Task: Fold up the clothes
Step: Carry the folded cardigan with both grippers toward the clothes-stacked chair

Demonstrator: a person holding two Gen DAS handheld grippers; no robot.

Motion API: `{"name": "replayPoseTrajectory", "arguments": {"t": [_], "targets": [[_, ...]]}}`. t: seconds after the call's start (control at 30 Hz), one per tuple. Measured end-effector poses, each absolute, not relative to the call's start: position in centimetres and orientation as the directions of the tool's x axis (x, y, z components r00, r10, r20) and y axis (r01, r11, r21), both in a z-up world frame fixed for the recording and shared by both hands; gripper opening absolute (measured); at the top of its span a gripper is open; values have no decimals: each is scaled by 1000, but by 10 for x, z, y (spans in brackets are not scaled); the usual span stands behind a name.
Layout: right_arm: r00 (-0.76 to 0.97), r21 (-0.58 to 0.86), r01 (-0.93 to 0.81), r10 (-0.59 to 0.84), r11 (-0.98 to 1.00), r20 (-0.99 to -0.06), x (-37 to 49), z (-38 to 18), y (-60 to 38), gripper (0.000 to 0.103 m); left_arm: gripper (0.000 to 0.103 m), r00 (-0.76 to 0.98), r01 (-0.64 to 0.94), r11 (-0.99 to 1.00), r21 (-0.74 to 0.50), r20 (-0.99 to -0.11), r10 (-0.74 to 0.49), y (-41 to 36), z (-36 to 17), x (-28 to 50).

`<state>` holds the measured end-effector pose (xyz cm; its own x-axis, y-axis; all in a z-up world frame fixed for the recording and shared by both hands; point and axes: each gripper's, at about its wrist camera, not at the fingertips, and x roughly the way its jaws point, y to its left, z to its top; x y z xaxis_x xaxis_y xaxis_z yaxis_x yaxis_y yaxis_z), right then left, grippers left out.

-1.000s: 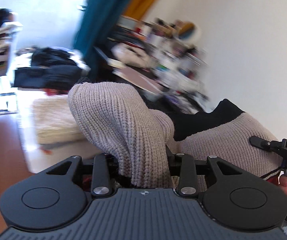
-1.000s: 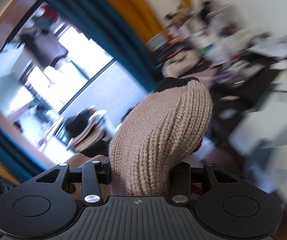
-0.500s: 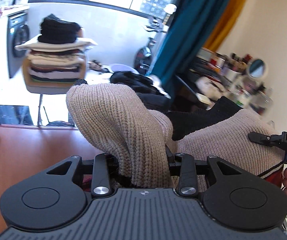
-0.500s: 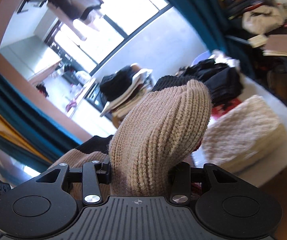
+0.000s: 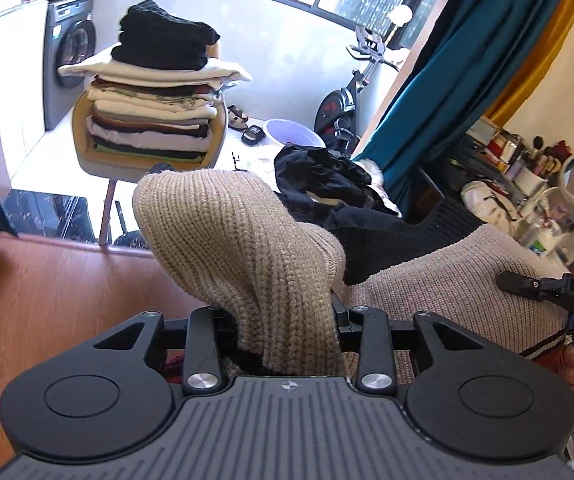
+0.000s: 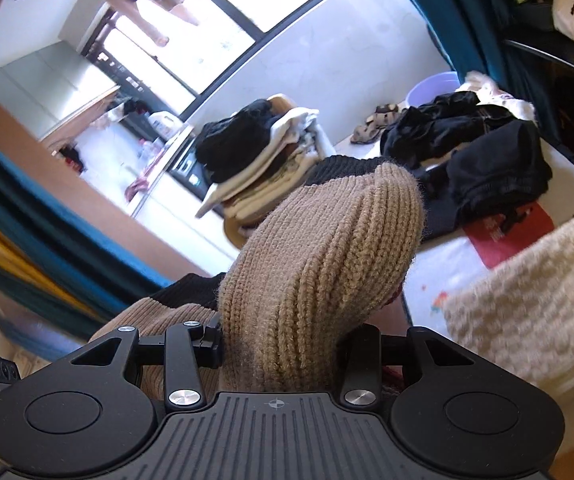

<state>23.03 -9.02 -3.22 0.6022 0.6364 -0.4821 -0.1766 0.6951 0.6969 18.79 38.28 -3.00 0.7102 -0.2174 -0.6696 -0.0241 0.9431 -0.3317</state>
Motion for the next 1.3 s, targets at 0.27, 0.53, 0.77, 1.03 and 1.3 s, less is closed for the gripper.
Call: {"name": "replayPoseTrajectory", "arguments": {"t": [0.27,0.53,0.77,1.03,1.3], "targets": [[654,694,-123,583,710,-481,338,-34,-98,38,35,688,76,948,-309,-672,-274,365,-18,305],[717,684,-45,500,728,-485,414,-41,-91,38,35,650,169,926,-338,-668,-362,383,-25,393],[766,657,40,399,753,-504,492,-49,-34,38,35,607,272,887,-372,-649,-459,447,-34,494],[805,651,107,319,752,-500,591,-29,76,38,35,574,371,852,-368,-630,-522,544,-8,602],[829,690,55,353,722,-434,689,-8,146,38,34,649,336,847,-411,-551,-525,635,24,684]]}}
